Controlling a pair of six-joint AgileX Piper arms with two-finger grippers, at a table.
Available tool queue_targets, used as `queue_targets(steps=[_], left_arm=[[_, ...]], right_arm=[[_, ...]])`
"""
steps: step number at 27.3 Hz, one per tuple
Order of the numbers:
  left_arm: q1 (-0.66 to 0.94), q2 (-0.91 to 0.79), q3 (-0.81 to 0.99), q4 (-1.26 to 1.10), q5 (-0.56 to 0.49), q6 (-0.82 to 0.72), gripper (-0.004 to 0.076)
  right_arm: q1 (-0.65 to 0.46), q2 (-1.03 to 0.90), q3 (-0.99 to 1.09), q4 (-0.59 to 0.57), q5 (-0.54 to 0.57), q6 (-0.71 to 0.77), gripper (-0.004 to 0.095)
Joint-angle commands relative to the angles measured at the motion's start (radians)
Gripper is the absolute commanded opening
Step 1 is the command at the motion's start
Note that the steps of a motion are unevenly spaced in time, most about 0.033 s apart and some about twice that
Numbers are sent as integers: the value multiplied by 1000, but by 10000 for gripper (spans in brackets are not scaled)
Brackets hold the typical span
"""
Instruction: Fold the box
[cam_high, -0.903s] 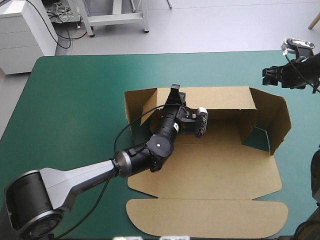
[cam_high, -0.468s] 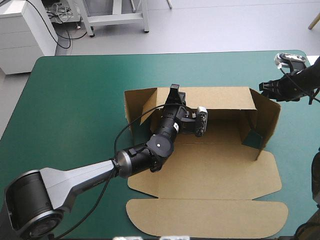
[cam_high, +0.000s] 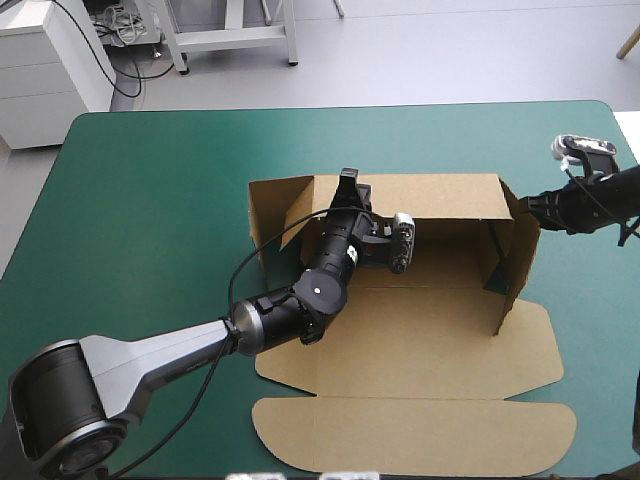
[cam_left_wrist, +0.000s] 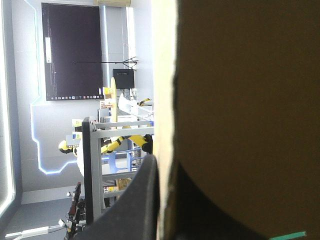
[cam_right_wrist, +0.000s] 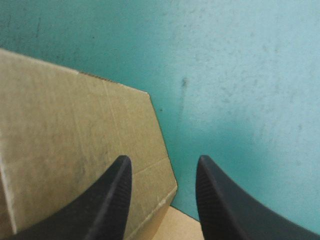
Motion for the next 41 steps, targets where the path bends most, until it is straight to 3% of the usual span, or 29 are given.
queue_targets(steps=[1, 5, 10, 21, 27, 33, 35, 39, 41], left_arm=[[-4, -44, -29, 13, 22, -18, -8], [-4, -44, -29, 13, 22, -18, -8], [-4, -44, -29, 13, 22, -18, -8], [-4, -44, -29, 13, 22, -42, -8], [-4, -44, -29, 13, 22, -42, -8], [-4, -44, -29, 13, 17, -42, -8], [-4, -44, -29, 13, 17, -42, -8], [-4, -44, -29, 13, 17, -42, -8], [-4, -44, -29, 13, 17, -42, -8]], right_arm=[[-56, -108, 76, 164, -47, -136, 369], [-101, -146, 165, 241, -57, -241, 371], [-101, -155, 187, 260, -45, -313, 371], [-98, -155, 194, 247, 63, -545, 371], [-96, -155, 194, 227, 63, -575, 371], [39, -155, 198, 170, 57, -606, 371], [97, -155, 198, 188, 0, -611, 371], [115, -155, 198, 220, -7, -609, 371], [115, -155, 198, 239, -63, -601, 371]])
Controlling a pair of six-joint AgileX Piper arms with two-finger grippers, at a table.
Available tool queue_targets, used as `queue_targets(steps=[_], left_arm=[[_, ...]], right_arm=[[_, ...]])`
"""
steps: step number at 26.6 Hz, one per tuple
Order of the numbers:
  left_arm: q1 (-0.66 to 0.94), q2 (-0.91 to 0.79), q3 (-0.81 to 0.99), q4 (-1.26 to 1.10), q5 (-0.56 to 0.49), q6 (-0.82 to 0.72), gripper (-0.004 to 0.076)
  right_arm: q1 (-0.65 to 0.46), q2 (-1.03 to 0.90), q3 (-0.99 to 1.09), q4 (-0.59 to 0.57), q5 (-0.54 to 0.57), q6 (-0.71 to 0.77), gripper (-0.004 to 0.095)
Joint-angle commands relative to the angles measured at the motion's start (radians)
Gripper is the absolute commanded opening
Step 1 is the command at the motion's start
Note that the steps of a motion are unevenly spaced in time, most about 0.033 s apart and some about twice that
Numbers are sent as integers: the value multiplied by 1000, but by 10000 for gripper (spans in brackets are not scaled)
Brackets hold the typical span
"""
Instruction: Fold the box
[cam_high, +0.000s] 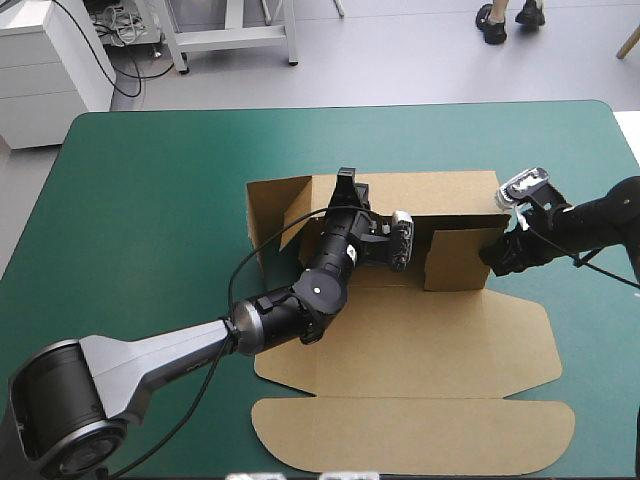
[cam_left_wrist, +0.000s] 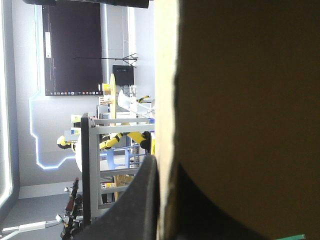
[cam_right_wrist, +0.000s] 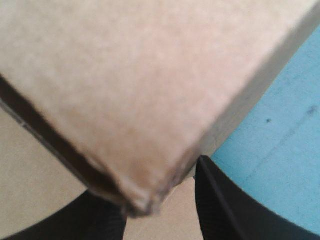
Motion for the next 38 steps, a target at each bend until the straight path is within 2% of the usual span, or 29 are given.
queue_targets(steps=[1, 6, 21, 25, 29, 34, 38], left_arm=[[-4, -44, -29, 13, 11, -22, -8], [-4, -44, -29, 13, 11, -22, -8], [-4, -44, -29, 13, 6, -18, -8], [-4, -44, -29, 13, 6, -18, -8], [-4, -44, -29, 13, 7, -18, -8], [-4, -44, -29, 13, 7, -33, -8], [-4, -44, -29, 13, 7, -33, -8]], right_arm=[[5, -41, -20, 133, -102, -12, 371], [5, -39, -19, 215, -232, -12, 371], [5, -39, -16, 196, -202, -4, 367], [5, -39, -12, 127, -190, 41, 363], [5, -39, 46, 137, -212, 31, 322], [5, -39, 89, 233, -285, -57, 244], [5, -39, 99, 306, -320, -98, 136]])
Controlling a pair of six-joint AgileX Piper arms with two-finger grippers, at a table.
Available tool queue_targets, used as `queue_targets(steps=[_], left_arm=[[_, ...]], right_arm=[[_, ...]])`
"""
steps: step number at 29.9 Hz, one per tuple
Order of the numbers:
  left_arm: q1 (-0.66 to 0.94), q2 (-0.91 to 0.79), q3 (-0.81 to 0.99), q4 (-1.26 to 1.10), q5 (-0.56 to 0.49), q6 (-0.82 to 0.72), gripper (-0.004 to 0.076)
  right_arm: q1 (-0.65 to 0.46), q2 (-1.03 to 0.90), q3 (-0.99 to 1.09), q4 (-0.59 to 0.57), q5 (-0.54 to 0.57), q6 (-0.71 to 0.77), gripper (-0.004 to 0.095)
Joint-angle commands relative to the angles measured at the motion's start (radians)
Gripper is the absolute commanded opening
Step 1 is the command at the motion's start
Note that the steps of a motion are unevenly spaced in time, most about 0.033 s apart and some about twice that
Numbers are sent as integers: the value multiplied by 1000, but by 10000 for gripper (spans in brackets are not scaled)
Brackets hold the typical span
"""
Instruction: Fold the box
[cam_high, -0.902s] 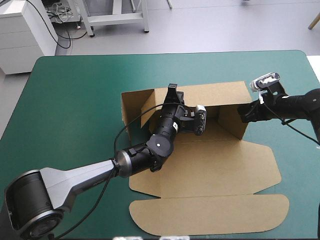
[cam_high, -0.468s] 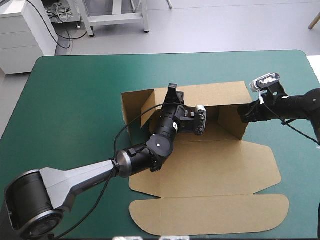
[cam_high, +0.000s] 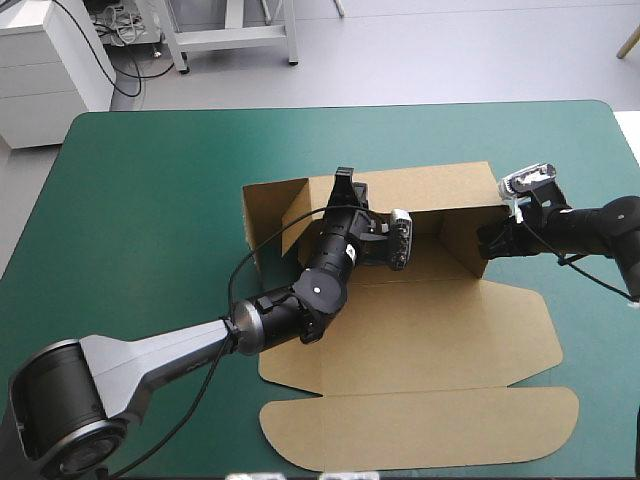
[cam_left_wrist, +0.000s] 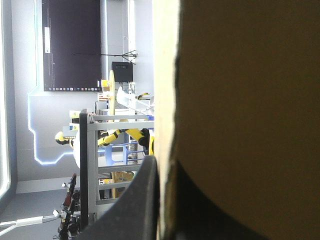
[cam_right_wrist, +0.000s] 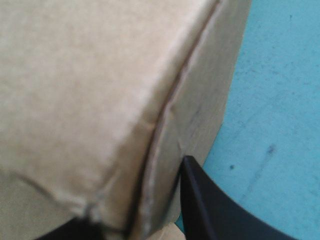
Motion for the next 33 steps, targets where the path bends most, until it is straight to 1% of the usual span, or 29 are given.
queue_targets(steps=[1, 4, 7, 11, 14, 18, 21, 24, 30, 33], left_arm=[[-4, -45, -29, 17, 1, -19, -8], [-4, -45, -29, 17, 1, -19, -8], [-4, -45, -29, 17, 1, -19, -8], [-4, -45, -29, 17, 1, -19, -8], [-4, -45, -29, 17, 1, -19, -8], [-4, -45, -29, 17, 1, -19, -8], [-4, -45, -29, 17, 1, -19, -8], [-4, -45, -29, 17, 1, -19, -8], [-4, -45, -29, 17, 1, -19, -7], [-4, -45, -29, 17, 1, -19, 9]], right_arm=[[1, -39, -13, 121, -43, -53, 98], [1, -39, -13, 123, -48, -56, -19], [1, -39, -13, 119, -46, -58, -18], [2, -39, -13, 76, -18, -46, -17], [26, -41, -13, -3, -28, 2, -17], [76, -41, -13, -88, -72, 60, -17], [103, -41, -13, -100, -102, 88, -17], [106, -41, -13, -101, -121, 97, -17], [106, -41, -13, -136, -124, 144, -17], [106, -41, -13, -141, -126, 171, -17]])
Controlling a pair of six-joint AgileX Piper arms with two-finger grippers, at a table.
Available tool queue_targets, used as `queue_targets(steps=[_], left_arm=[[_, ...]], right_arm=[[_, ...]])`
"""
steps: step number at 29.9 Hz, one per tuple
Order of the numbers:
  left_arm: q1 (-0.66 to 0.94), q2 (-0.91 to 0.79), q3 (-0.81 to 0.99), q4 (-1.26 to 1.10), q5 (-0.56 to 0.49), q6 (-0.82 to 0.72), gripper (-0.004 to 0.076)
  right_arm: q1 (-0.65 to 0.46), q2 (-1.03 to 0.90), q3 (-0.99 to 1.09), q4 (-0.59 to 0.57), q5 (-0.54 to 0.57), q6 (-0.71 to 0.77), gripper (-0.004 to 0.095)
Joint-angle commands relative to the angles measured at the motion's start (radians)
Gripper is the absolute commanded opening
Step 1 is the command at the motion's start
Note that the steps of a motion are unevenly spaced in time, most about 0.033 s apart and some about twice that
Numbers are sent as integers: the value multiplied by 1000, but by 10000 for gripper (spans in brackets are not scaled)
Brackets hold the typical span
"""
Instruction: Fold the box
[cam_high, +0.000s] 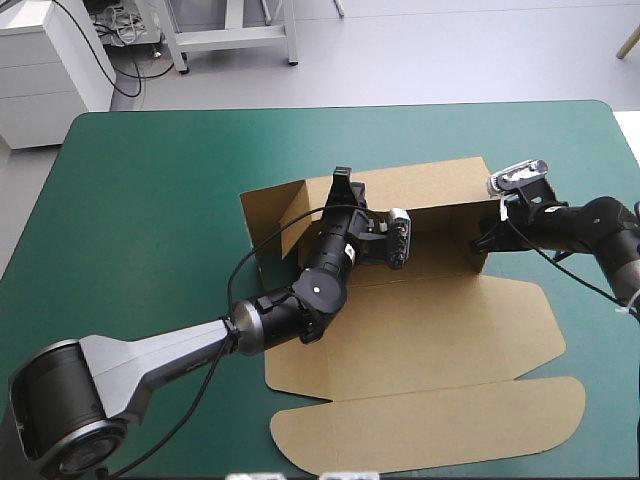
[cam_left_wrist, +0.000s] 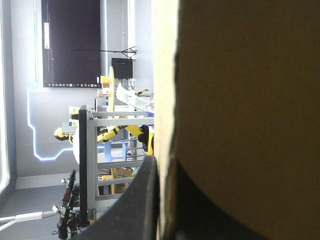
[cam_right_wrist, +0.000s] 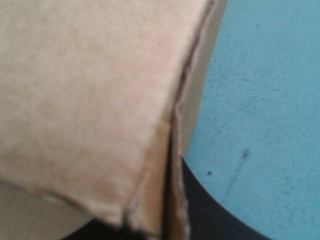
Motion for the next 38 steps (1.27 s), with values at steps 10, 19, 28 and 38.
queue_targets(steps=[10, 19, 28, 38], left_arm=[[-4, -45, -29, 25, -18, -35, 360], [-112, -106, -29, 27, -18, -35, 312], [-247, -293, -29, 27, 10, -41, 221], [-2, -497, -54, -143, 54, -140, 1]], right_arm=[[52, -23, -51, -180, 24, 228, -14], [106, -23, -215, -354, 148, 476, -13], [109, -21, -343, -381, 348, 640, -14], [148, 26, -451, -362, 508, 821, -14]])
